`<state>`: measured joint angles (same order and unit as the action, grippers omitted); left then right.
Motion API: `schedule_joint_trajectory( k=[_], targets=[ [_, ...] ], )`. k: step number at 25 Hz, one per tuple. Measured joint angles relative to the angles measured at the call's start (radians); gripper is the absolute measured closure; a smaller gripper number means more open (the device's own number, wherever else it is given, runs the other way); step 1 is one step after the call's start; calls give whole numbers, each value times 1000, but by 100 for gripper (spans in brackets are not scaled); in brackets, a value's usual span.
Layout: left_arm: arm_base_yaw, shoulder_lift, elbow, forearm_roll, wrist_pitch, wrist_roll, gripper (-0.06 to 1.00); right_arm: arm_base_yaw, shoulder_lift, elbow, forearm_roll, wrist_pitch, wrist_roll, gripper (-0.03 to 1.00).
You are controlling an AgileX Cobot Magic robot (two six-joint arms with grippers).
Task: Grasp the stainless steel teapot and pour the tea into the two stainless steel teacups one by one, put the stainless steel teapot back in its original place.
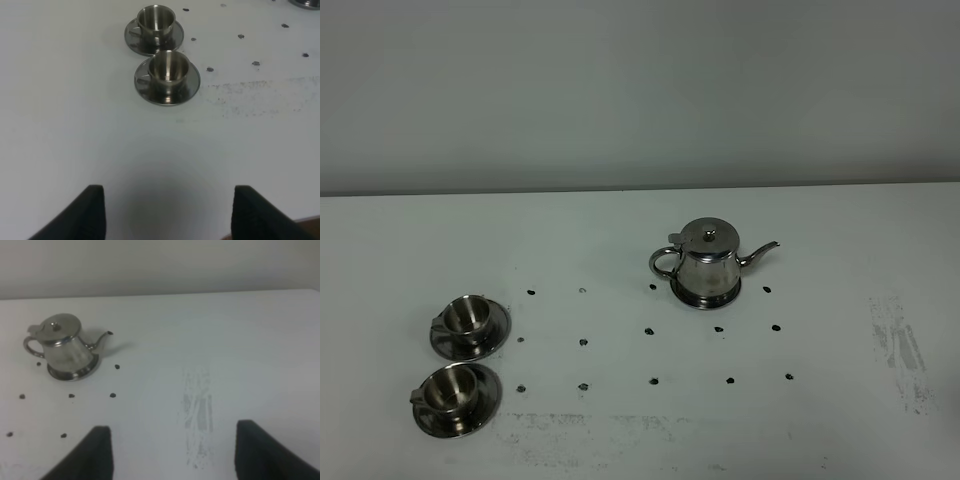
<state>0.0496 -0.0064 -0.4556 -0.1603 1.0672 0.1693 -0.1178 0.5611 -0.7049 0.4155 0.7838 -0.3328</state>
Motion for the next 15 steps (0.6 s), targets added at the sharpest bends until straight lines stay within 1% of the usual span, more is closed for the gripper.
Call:
schedule_joint_trajectory(
  k=[12,15],
  targets=[
    [0,0,0,0,0,0,40,0,0,0,4,0,-4,46],
    [0,0,0,0,0,0,40,0,1,0,23,-20,-4,46]
  ],
)
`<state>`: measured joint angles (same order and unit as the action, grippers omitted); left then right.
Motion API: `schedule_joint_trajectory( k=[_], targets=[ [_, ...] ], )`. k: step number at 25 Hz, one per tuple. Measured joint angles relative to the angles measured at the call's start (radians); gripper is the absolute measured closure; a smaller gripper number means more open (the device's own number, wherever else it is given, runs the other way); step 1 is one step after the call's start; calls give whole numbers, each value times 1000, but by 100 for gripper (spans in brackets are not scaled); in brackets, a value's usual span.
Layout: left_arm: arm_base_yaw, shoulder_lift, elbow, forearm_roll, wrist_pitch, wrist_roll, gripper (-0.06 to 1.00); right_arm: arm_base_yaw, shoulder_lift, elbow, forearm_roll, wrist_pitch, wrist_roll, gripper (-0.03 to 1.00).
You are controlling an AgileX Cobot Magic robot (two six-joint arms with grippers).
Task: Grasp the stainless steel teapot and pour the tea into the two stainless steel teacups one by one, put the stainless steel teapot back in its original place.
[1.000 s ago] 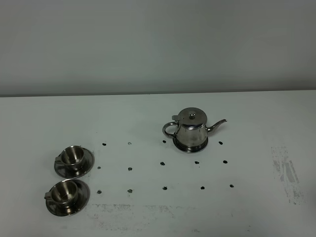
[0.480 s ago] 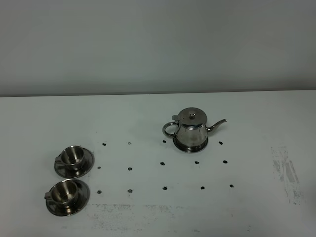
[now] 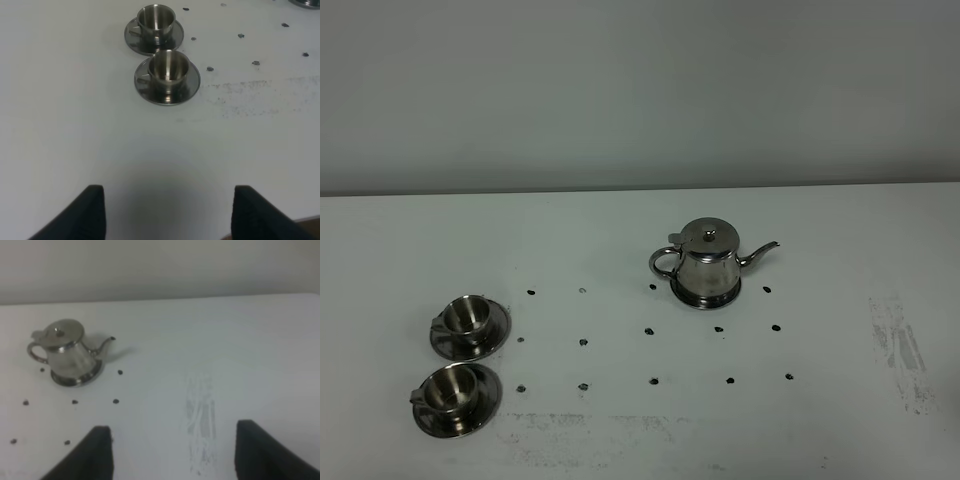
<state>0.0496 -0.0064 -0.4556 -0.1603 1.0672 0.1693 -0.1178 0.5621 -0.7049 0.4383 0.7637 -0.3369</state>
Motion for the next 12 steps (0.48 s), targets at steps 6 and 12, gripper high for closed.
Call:
schedule_joint_trajectory(
  k=[6,12],
  targets=[
    [0,0,0,0,0,0,40,0,81,-26,160,-22,-120,46],
    [0,0,0,0,0,0,40,0,288,-171,384,90,-283,48]
  ],
)
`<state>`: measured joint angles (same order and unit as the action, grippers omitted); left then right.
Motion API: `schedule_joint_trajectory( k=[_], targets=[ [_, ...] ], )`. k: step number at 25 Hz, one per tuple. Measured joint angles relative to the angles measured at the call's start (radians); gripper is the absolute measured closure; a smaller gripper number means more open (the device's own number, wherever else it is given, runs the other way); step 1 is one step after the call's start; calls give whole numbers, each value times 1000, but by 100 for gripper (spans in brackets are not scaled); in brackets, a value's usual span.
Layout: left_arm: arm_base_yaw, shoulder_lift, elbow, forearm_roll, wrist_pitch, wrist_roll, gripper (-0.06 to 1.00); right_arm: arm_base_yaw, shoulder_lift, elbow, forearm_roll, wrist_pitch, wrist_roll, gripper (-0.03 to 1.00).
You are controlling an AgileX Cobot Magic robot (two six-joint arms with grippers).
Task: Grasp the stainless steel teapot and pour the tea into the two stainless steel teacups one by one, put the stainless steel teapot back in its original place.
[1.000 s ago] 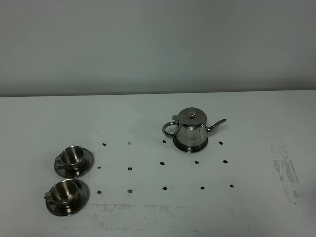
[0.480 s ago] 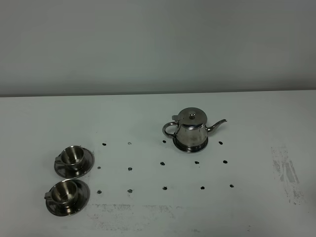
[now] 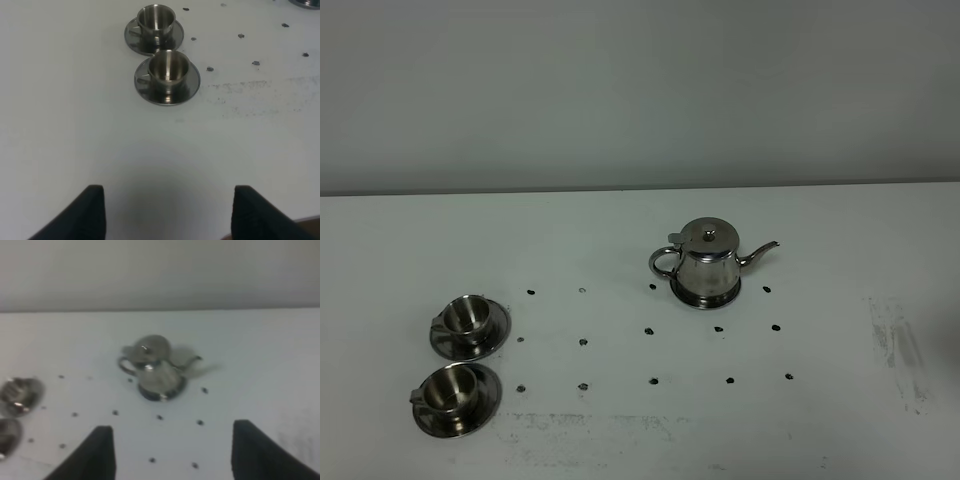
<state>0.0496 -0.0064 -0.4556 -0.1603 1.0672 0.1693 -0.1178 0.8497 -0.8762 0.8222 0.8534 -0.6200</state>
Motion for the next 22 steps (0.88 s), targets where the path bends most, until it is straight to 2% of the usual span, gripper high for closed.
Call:
schedule_joint_trajectory(
  k=[5,10,12,16,19,22],
  targets=[
    [0,0,0,0,0,0,40,0,250,-293,174,131,-67,52],
    [0,0,0,0,0,0,40,41,530,-671,196,291,1,53],
    [0,0,0,0,0,0,40,101,642,-795,157,312,51,53],
    [0,0,0,0,0,0,40,214,823,-988,-8,332,140,53],
    [0,0,0,0,0,0,40,262,945,-1090,-92,336,152,53],
    [0,0,0,0,0,0,40,295,1031,-1160,-175,290,152,53]
  ],
)
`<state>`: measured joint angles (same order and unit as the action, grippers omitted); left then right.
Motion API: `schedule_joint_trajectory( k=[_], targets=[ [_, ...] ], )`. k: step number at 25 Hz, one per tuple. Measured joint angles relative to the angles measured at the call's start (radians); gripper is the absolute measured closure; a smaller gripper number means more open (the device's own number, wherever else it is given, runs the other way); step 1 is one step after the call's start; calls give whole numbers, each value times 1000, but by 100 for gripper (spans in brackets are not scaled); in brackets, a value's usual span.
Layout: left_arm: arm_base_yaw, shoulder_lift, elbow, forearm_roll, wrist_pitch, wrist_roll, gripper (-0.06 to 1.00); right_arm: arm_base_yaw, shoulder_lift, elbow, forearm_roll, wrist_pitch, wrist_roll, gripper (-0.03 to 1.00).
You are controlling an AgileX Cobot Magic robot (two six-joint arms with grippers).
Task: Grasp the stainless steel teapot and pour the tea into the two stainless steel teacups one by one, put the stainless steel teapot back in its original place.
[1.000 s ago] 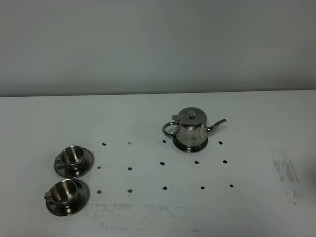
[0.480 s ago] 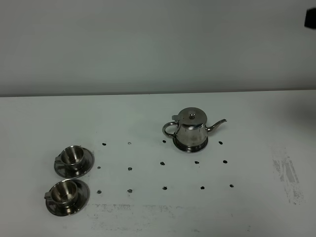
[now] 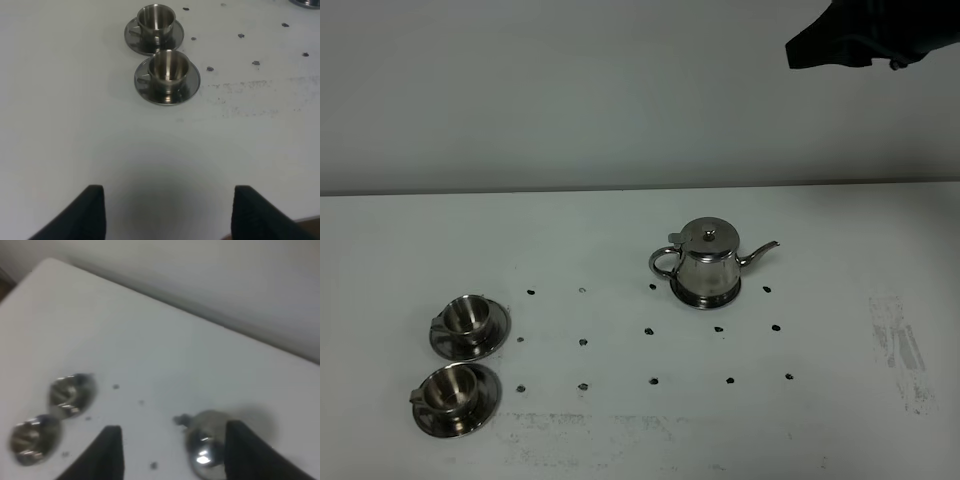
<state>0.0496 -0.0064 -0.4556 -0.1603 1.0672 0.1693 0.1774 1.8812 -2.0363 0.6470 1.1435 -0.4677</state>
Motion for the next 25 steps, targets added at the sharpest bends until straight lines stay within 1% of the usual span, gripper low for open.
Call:
schedule_joint_trajectory(
  k=[2,6,9,16,21,25],
  targets=[
    [0,0,0,0,0,0,40,23,43,-34,-78,-55,0,53],
    [0,0,0,0,0,0,40,82,97,-45,-224,-185,-10,53],
    [0,1,0,0,0,0,40,129,122,-45,-282,-266,-14,53],
    [0,3,0,0,0,0,40,209,206,-53,-292,-367,-19,53],
    [0,3,0,0,0,0,40,259,266,-53,-293,-398,-19,53],
    [0,3,0,0,0,0,40,286,304,-53,-297,-403,-19,53]
  ],
)
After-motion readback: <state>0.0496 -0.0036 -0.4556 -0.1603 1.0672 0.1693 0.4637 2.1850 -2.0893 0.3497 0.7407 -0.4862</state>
